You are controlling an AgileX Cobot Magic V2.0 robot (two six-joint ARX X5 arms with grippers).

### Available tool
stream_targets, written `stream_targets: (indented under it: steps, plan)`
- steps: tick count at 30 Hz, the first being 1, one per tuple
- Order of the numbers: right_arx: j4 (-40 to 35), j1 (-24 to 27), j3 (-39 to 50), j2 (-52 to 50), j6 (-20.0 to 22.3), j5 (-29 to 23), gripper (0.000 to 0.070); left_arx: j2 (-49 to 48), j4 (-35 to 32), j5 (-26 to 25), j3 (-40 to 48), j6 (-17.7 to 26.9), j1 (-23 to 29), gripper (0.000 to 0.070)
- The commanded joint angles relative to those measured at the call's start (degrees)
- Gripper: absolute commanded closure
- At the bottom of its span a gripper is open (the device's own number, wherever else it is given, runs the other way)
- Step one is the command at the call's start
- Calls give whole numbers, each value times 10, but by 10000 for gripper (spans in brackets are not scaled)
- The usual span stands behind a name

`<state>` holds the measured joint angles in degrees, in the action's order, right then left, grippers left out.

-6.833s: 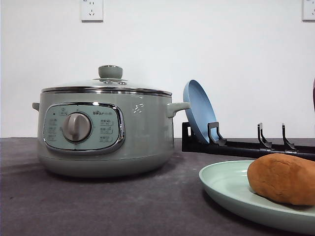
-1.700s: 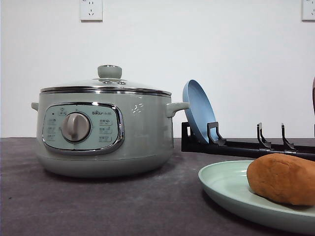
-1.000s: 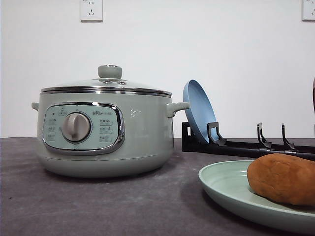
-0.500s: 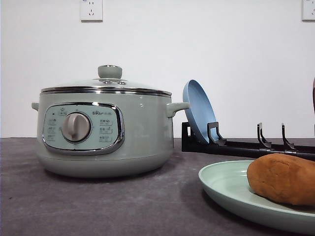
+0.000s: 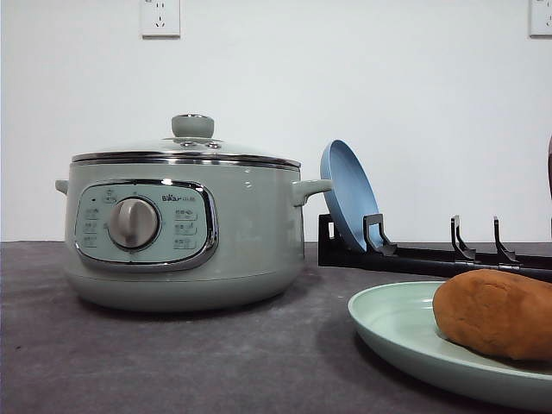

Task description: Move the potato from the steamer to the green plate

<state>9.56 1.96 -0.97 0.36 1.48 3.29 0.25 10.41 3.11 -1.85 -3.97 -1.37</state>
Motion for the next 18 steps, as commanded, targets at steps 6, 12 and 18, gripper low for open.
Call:
stream_targets:
  steps: [6, 12, 18]
  plan:
    - [-6, 1, 3, -2, 5, 1, 681, -1, 3, 5, 12, -2, 1, 700]
    - [-6, 1, 3, -2, 5, 1, 681, -1, 3, 5, 12, -2, 1, 700]
    - [-6, 1, 3, -2, 5, 1, 681, -1, 3, 5, 12, -2, 1, 700]
